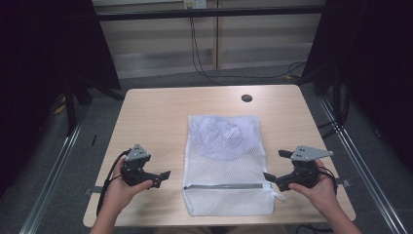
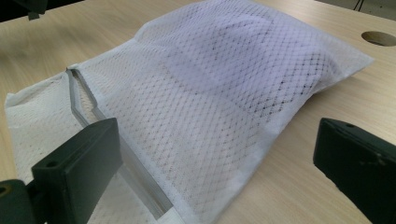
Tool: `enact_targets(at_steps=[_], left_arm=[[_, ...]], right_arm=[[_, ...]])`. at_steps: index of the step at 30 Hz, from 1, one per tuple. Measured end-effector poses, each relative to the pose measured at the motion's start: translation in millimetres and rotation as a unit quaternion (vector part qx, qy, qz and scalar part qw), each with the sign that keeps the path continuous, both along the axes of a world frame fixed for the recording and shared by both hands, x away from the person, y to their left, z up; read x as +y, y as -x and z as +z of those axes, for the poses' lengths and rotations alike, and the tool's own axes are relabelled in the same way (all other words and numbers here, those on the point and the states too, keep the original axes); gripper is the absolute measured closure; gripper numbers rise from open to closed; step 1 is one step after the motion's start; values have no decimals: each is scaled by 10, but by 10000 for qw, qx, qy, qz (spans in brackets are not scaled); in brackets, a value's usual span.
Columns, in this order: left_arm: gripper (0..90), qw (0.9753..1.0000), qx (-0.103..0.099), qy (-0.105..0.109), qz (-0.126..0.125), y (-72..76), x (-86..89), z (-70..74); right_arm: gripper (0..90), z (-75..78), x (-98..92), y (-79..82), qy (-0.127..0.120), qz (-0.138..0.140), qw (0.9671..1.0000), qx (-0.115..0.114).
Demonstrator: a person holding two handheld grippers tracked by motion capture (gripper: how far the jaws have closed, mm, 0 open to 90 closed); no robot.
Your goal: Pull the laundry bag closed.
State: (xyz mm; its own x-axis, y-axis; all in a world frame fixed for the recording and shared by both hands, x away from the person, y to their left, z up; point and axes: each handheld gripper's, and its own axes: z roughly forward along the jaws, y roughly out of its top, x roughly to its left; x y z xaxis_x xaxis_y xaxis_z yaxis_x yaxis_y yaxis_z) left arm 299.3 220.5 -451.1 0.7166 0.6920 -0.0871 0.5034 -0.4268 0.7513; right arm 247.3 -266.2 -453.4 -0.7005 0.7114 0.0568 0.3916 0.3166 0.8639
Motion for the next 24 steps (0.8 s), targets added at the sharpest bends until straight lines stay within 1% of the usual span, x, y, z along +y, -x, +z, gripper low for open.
enact_targets(at_steps=[5, 8, 12, 14, 15, 17, 20, 22, 24], left_arm=[[13, 10000, 32, 18, -39, 2, -9, 5], [14, 10000, 47, 26, -19, -2, -18, 11], [14, 10000, 76, 12, -54, -12, -40, 11], [14, 10000, 69, -19, -50, -9, -53, 10], [14, 9999, 69, -38, -67, -9, -55, 10], [14, 9999, 96, -24, -90, -5, -66, 10], [14, 9999, 99, -29, -104, -6, -68, 10], [15, 9999, 88, -45, -85, -11, -64, 12], [14, 9999, 97, -29, -77, -13, -62, 12]], right_arm=[[10, 2, 55, 2, 96, 111, 9999, -23], [15, 11, 77, 9, 97, 147, 9998, -35], [21, 22, 113, 10, 70, 209, 9997, -45], [55, 49, 148, 13, 61, 180, 9998, -101], [59, 62, 165, 10, 61, 254, 9996, -104], [60, 82, 216, 6, 123, 281, 9994, -137], [63, 92, 267, -12, 138, 335, 9993, -111], [68, 100, 356, -36, 150, 445, 9989, -92], [72, 107, 406, -43, 174, 467, 9987, -92]])
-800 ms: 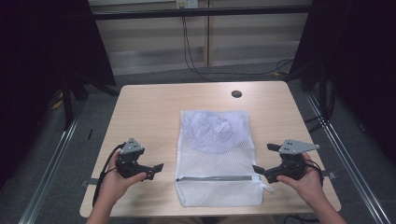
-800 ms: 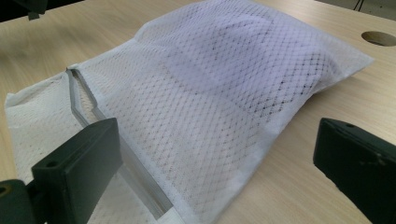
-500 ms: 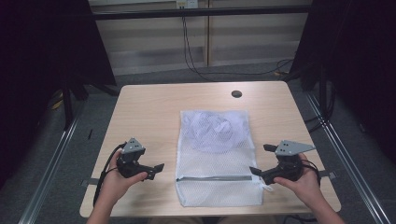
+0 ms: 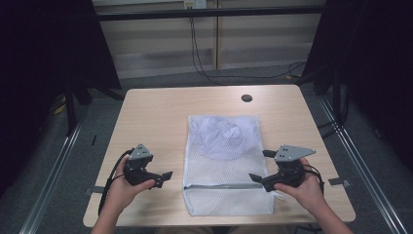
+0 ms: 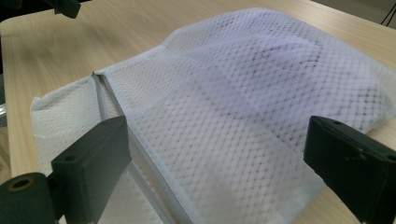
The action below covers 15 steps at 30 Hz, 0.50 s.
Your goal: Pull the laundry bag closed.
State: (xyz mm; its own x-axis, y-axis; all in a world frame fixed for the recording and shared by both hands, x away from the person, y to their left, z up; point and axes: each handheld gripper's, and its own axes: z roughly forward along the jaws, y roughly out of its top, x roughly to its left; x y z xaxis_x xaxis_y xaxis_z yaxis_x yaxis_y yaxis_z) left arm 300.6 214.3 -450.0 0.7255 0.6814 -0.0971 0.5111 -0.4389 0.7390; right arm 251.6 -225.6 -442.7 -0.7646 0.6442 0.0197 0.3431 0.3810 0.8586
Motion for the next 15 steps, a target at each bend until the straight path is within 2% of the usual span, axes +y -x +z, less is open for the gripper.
enact_targets(at_steps=[5, 11, 12, 15], left_arm=[[14, 10000, -2, 9, 6, -2, 14, 1], [14, 9999, 3, -126, -67, 7, 13, -19], [15, 9999, -9, -130, -57, 11, 9, -17], [15, 9999, -6, -106, -54, 16, 9, -16]], right_arm=[[82, 12, 113, -33, 33, 102, 9999, 79], [114, 25, 303, -74, -5, 213, 9997, 98], [114, 19, 391, -90, 1, 306, 9994, 129], [114, 15, 463, -99, 34, 388, 9991, 166]])
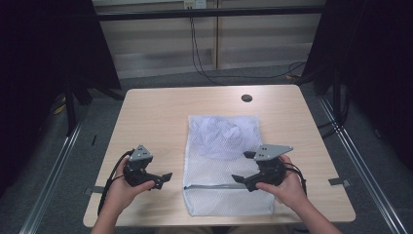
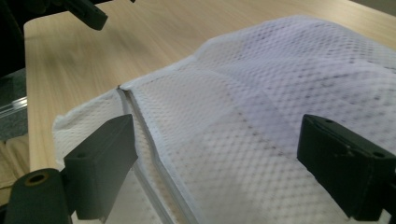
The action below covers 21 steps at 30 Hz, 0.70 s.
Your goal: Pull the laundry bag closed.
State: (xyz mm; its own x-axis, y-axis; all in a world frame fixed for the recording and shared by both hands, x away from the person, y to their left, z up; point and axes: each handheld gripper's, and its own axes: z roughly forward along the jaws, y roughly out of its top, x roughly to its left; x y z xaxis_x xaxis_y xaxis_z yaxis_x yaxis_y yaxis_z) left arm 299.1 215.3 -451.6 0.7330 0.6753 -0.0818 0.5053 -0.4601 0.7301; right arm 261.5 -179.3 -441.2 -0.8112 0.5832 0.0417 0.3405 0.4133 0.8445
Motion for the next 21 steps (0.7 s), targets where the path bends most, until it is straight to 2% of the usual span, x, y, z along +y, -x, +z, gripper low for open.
enact_targets(at_steps=[2, 4, 8, 14, 21], left_arm=[[14, 10000, -21, 8, 8, -3, 9, 3], [14, 10000, 5, 57, 20, -4, 13, 3], [14, 10000, 4, 72, 12, 0, 23, 5], [14, 10000, -23, 77, 50, -3, 51, 18], [14, 10000, -10, 56, 52, -2, 57, 16]], right_arm=[[114, 2, 129, -14, 26, 83, 10000, -33], [114, 4, 156, -19, 19, 121, 9999, -5], [114, 2, 325, -51, 59, 254, 9996, 63], [118, -7, 476, -97, 13, 317, 9994, 117], [120, -24, 625, -111, 98, 436, 9989, 129]])
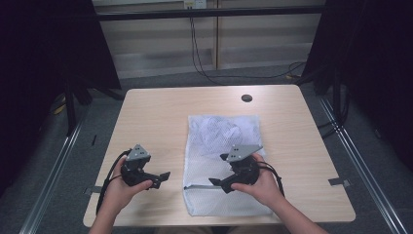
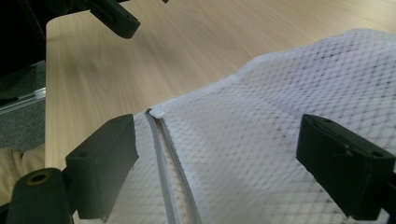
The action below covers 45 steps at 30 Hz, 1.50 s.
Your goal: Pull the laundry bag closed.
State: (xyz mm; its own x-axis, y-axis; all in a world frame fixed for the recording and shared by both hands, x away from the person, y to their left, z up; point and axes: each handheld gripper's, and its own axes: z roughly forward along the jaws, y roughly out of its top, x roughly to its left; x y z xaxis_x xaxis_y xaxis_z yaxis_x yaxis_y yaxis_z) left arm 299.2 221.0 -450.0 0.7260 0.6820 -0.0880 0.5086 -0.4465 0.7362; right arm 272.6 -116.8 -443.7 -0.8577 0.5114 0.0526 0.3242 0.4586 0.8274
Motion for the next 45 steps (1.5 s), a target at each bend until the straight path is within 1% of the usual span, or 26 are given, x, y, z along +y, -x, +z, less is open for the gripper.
enact_targets(at_steps=[4, 9, 11, 15, 19, 25, 26, 27, 32, 34, 35, 39, 40, 45], left_arm=[[14, 10000, -19, -11, 5, 0, -4, -4], [14, 10000, -4, -6, 11, -1, 0, -2], [14, 10000, -2, -12, 9, -2, 2, -3], [14, 10000, -6, -18, 19, -1, 5, -2], [14, 10000, -31, -58, 2, -5, 9, -3], [17, 10000, -14, -44, 31, -9, 14, -11], [17, 10000, -14, -52, 30, -10, 16, -11], [17, 10000, -14, -50, 35, -10, 18, -11], [17, 10000, -2, -32, 43, -10, 24, -10], [17, 10000, -12, -69, 30, -13, 27, -10], [17, 10000, 7, -46, 26, -13, 26, -13], [17, 10000, 5, -44, 58, -10, 25, -13], [17, 10000, 12, -41, 56, -10, 25, -14], [17, 10000, 49, -13, 39, -14, 35, -20]], right_arm=[[126, -16, 96, -10, -8, 87, 10000, 14], [130, -29, 153, -19, -15, 125, 9999, 45], [140, -33, 197, -21, -29, 191, 9998, 58], [143, -44, 239, -24, 1, 191, 9998, 84], [163, -54, 317, -26, -18, 318, 9995, 64], [199, -71, 386, -32, 16, 329, 9994, 111], [207, -77, 401, -41, -5, 346, 9993, 103], [236, -81, 420, -48, -50, 359, 9993, 94], [260, -92, 466, -55, -68, 399, 9991, 105], [272, -102, 487, -55, -35, 431, 9990, 116], [281, -109, 499, -58, -38, 450, 9989, 91], [292, -128, 537, -68, -14, 501, 9986, 161], [319, -137, 545, -74, 1, 533, 9984, 169], [336, -149, 555, -87, 37, 566, 9983, 166]])
